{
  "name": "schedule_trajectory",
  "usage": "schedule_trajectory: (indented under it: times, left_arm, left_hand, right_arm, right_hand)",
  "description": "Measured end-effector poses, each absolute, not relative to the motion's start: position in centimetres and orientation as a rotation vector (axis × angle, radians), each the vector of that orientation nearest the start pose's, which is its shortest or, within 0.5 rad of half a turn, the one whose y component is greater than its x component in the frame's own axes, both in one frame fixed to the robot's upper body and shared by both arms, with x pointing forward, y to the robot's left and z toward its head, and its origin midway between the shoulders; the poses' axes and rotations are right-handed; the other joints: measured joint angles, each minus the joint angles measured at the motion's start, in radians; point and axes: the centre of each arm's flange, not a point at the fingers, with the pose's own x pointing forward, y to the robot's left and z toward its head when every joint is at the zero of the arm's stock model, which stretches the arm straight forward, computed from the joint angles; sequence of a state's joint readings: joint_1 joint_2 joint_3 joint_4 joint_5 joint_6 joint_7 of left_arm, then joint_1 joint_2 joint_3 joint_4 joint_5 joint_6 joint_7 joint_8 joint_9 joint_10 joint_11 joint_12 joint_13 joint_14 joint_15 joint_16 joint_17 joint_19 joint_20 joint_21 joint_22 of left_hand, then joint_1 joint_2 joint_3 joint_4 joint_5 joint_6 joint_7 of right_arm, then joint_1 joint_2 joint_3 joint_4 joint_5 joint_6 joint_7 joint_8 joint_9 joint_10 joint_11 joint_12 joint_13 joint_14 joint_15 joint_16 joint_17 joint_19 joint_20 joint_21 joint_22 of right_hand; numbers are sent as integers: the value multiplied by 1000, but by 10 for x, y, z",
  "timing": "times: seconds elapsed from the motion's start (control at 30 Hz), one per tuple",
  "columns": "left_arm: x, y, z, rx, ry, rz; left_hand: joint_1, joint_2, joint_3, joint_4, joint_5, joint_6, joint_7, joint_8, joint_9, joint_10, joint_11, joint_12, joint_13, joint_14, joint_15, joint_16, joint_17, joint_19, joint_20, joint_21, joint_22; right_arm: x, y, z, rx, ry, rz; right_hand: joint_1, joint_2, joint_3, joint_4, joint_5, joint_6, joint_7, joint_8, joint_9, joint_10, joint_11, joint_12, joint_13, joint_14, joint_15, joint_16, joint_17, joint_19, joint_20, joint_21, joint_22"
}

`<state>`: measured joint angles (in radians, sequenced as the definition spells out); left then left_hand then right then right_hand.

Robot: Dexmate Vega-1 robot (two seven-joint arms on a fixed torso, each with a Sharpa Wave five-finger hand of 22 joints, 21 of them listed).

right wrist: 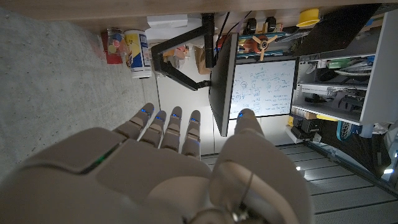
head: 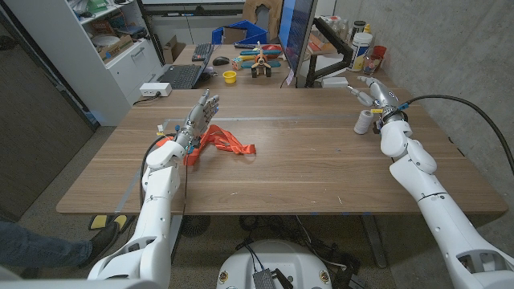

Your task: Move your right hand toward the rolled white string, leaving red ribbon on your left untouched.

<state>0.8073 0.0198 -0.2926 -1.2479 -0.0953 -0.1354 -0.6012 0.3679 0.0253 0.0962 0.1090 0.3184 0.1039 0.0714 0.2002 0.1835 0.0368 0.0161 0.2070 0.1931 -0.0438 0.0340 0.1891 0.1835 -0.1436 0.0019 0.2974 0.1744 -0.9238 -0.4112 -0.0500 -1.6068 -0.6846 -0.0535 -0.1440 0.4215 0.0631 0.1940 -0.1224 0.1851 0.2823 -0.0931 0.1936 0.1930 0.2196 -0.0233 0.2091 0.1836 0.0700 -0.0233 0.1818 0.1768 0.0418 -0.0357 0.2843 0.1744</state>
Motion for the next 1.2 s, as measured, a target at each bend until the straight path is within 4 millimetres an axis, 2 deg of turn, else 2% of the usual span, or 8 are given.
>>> schedule_trajectory:
  times: [0.67, 1.2]
  left_arm:
    - [658, 310, -21, -39, -615, -323]
    - [664, 305, -19, -38, -611, -336]
  left_hand:
    - [0, 0, -4, -4, 0, 0, 0, 0, 0, 0, 0, 0, 0, 0, 0, 0, 0, 0, 0, -9, 0]
    - [5, 5, -4, -4, 0, 0, 0, 0, 0, 0, 0, 0, 0, 0, 0, 0, 0, 0, 0, -13, 0]
  right_arm:
    - [611, -343, 47, -1049, -614, -437]
    - [617, -348, 39, -1066, -572, -431]
  right_hand:
    - [-9, -9, -8, 0, 4, 0, 0, 0, 0, 4, -3, 0, 0, 5, 5, 0, 3, -4, 4, -8, 0]
    - [-13, -13, -12, 4, 4, 0, 0, 0, 0, 4, -3, 0, 0, 8, 8, 0, 3, -4, 4, -15, 0]
